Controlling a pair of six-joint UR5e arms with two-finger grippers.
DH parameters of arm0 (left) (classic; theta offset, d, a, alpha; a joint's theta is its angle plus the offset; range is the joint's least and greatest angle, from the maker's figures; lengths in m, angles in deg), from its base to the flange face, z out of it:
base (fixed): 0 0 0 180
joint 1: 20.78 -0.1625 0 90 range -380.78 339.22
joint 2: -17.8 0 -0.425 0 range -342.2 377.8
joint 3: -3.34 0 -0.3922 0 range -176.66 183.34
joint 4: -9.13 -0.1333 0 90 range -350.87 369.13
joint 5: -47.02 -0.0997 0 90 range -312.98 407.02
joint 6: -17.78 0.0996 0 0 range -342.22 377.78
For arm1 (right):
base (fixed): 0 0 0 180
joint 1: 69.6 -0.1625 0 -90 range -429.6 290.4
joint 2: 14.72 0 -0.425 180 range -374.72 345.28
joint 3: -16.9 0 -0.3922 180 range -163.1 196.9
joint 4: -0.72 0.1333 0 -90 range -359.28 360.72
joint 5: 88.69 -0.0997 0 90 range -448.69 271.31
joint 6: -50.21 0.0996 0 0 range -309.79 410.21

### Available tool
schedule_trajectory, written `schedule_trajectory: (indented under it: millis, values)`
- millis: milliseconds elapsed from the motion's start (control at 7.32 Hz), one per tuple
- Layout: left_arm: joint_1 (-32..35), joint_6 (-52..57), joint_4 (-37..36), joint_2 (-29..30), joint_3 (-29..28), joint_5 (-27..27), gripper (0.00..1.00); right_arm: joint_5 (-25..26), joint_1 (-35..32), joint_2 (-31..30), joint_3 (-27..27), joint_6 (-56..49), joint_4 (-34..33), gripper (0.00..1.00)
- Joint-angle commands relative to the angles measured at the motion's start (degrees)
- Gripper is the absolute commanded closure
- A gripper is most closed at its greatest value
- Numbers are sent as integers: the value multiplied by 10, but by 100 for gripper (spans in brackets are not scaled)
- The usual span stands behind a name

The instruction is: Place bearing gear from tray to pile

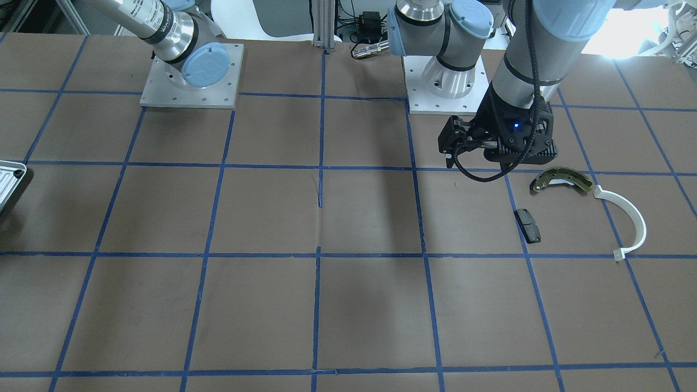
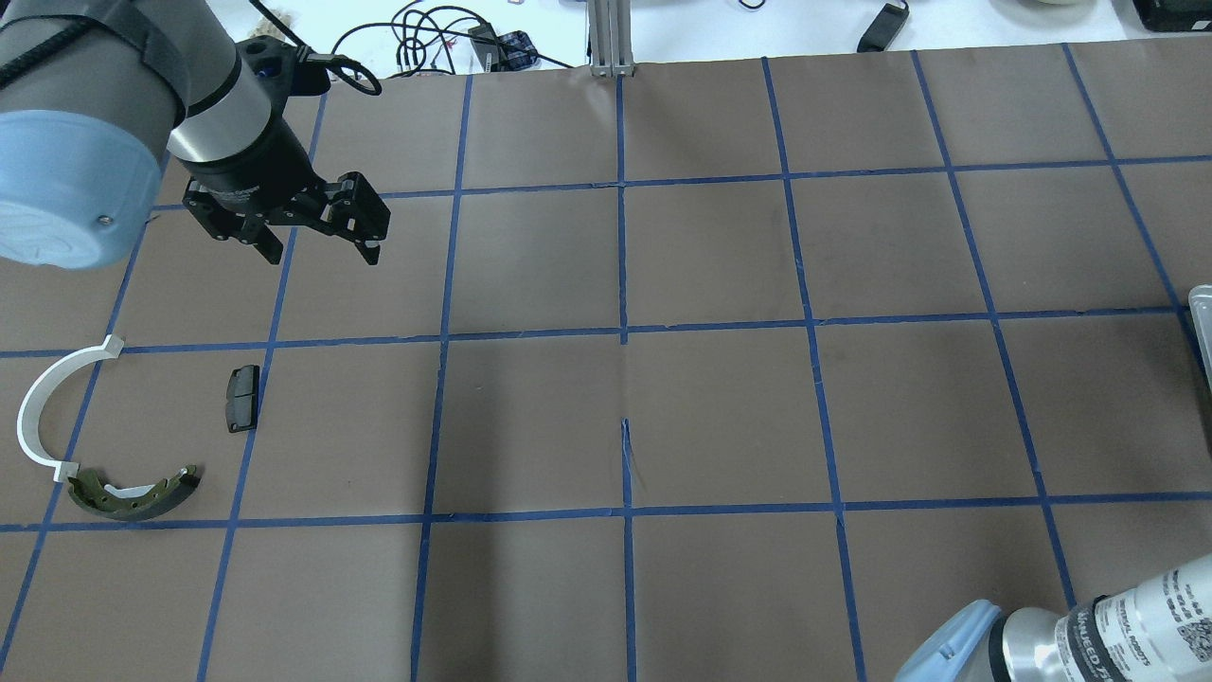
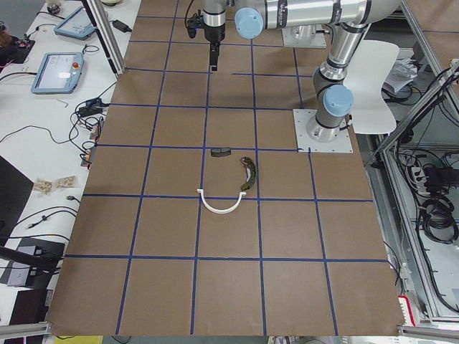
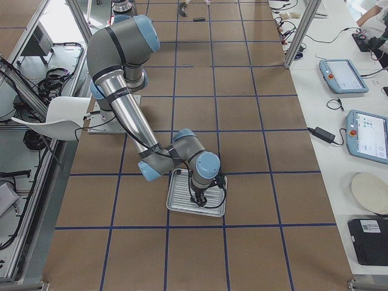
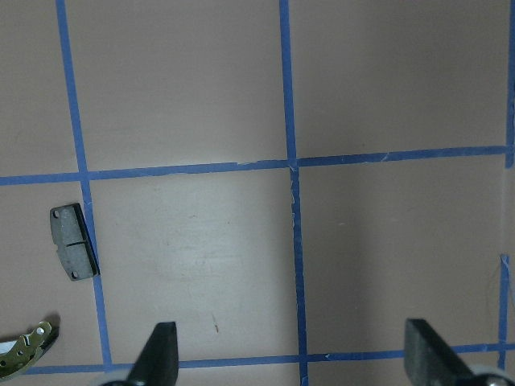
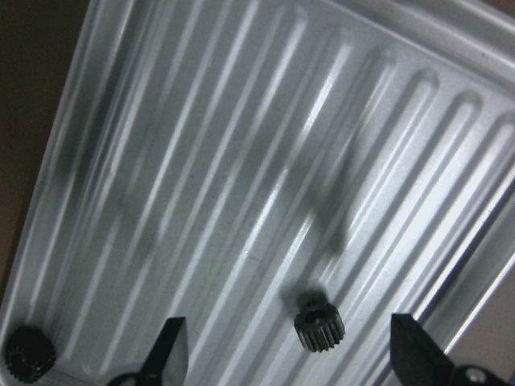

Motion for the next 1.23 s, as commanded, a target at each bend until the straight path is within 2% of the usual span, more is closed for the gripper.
schedule_trajectory:
  millis: [0,273,546,683,820,956,1093]
  values:
    - [0,0,-3,2,0,1,0,38,0,4,-5,-81,-20,22]
    - [1,0,-9,5,1,2,0,37,0,13,-5,-118,-34,23]
    - [0,0,-9,5,1,2,0,38,0,19,-4,-116,-38,49]
    - [1,-1,-9,5,1,3,0,42,0,21,-4,-108,-38,50]
    - [1,0,-9,5,1,3,0,40,0,21,-3,-109,-38,63]
    - [1,0,-9,5,1,3,0,39,0,21,-3,-112,-36,80]
    - [1,0,-10,5,1,3,0,39,0,19,-3,-109,-34,92]
